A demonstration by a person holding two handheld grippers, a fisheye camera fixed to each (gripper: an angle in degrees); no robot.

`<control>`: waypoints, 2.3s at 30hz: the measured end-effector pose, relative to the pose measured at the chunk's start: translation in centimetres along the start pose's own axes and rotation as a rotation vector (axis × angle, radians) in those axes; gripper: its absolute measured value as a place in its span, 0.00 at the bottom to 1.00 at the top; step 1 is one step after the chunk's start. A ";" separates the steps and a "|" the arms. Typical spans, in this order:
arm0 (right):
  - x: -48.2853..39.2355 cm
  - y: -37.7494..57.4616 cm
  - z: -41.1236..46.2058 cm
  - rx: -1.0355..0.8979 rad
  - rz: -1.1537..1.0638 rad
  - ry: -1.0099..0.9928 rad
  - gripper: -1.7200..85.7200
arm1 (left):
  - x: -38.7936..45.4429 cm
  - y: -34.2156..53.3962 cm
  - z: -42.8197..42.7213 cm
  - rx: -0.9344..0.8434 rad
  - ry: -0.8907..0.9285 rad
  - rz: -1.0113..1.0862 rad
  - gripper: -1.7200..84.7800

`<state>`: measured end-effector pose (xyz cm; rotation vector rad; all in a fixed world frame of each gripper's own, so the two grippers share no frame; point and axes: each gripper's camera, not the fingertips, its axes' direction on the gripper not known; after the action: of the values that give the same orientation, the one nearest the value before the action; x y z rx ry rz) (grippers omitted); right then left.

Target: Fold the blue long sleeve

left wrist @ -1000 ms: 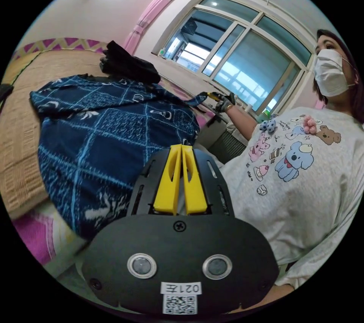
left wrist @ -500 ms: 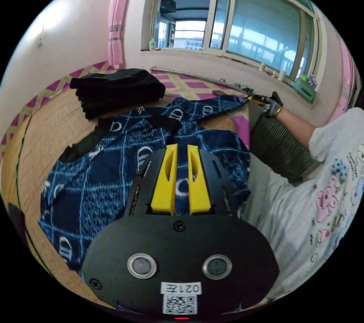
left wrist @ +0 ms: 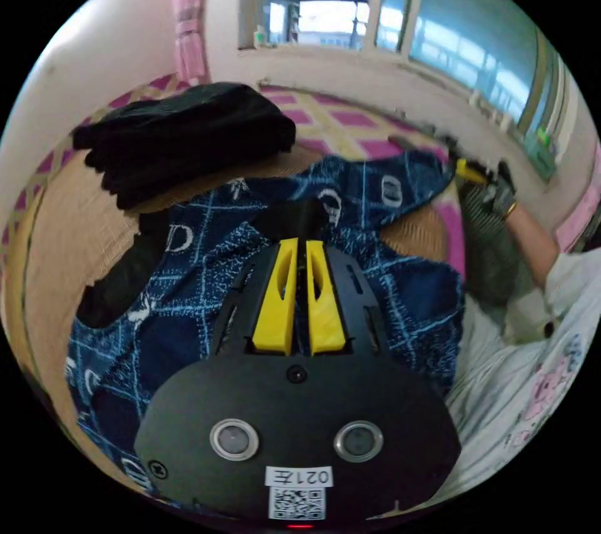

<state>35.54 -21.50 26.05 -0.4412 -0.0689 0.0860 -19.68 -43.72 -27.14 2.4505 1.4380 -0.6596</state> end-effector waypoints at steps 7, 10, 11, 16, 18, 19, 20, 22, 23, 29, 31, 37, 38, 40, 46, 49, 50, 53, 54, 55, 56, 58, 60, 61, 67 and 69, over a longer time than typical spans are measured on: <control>-4.5 1.0 -2.5 0.130 -0.066 0.103 0.12 | -12.4 11.6 -27.9 0.509 -0.006 -0.276 0.01; -8.0 2.0 -1.8 0.131 -0.146 0.114 0.12 | -17.0 20.2 -40.8 0.614 -0.175 -0.373 0.01; -9.4 2.5 -1.3 0.123 -0.174 0.101 0.12 | -18.7 24.2 -45.4 0.640 -0.257 -0.438 0.01; -14.4 4.7 2.0 0.061 -0.259 0.050 0.12 | -24.8 42.4 -58.2 0.751 -0.464 -0.796 0.01; -16.4 5.9 4.1 0.014 -0.275 -0.010 0.12 | -26.4 49.7 -60.6 0.787 -0.486 -0.972 0.01; -16.8 6.2 4.6 0.002 -0.277 -0.023 0.12 | -26.9 54.2 -61.7 0.834 -0.482 -1.073 0.01; -17.7 6.7 5.6 -0.021 -0.288 -0.044 0.12 | -27.2 58.2 -62.4 0.898 -0.454 -1.166 0.01; -18.9 7.5 6.9 -0.056 -0.305 -0.060 0.12 | -27.1 63.3 -63.2 1.020 -0.397 -1.262 0.01; -19.6 7.9 7.7 -0.078 -0.316 -0.068 0.11 | -26.9 65.8 -63.6 1.092 -0.370 -1.300 0.01; -22.3 9.7 10.6 -0.151 -0.360 -0.106 0.11 | -27.3 70.3 -66.5 1.177 -0.338 -1.373 0.08; -22.7 10.2 11.3 -0.175 -0.362 -0.124 0.11 | -28.0 70.5 -67.7 1.162 -0.329 -1.388 0.11; -23.4 12.1 13.0 -0.226 -0.362 -0.157 0.10 | -32.2 69.3 -72.1 1.002 -0.304 -1.472 0.05; -23.5 12.4 13.2 -0.233 -0.362 -0.159 0.10 | -33.0 69.0 -72.7 0.958 -0.284 -1.505 0.03; -23.5 12.8 13.4 -0.245 -0.359 -0.168 0.10 | -33.1 67.9 -74.3 0.997 -0.306 -1.425 0.02; -23.3 14.1 12.8 -0.251 -0.360 -0.176 0.10 | -34.0 68.5 -72.7 0.977 -0.211 -1.502 0.09; -22.7 14.4 12.8 -0.261 -0.340 -0.180 0.10 | -33.4 68.0 -71.2 1.094 -0.135 -1.424 0.14; -22.5 14.5 12.8 -0.264 -0.333 -0.183 0.10 | -33.3 67.0 -70.9 1.075 -0.143 -1.410 0.15; -22.5 14.7 12.7 -0.267 -0.328 -0.184 0.10 | -33.3 65.0 -69.4 1.055 -0.159 -1.445 0.11; -22.5 14.8 12.7 -0.267 -0.332 -0.182 0.09 | -33.4 64.7 -69.0 1.051 -0.162 -1.459 0.10; -22.6 14.9 12.7 -0.268 -0.334 -0.181 0.09 | -33.4 64.0 -68.0 1.015 -0.177 -1.513 0.05; -22.6 15.0 12.7 -0.271 -0.335 -0.182 0.09 | -33.3 63.2 -67.1 0.974 -0.204 -1.559 0.03; -22.5 15.3 12.8 -0.276 -0.333 -0.188 0.09 | -32.9 61.7 -65.7 0.992 -0.199 -1.548 0.02; -22.2 15.7 12.8 -0.279 -0.319 -0.204 0.09 | -32.2 59.8 -64.5 1.033 -0.194 -1.517 0.01; -22.2 15.7 12.7 -0.278 -0.315 -0.209 0.09 | -31.7 57.9 -63.8 1.057 -0.191 -1.476 0.01; -21.9 15.5 11.4 -0.256 -0.324 -0.231 0.09 | -28.5 40.0 -61.1 1.053 -0.194 -1.143 0.01; -22.1 15.5 10.9 -0.252 -0.347 -0.241 0.09 | -26.9 32.6 -59.4 1.035 -0.187 -1.038 0.01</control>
<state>11.61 -5.05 28.17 -0.6631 -0.3947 -0.2138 13.08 -56.27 36.74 1.7683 2.7080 -2.1999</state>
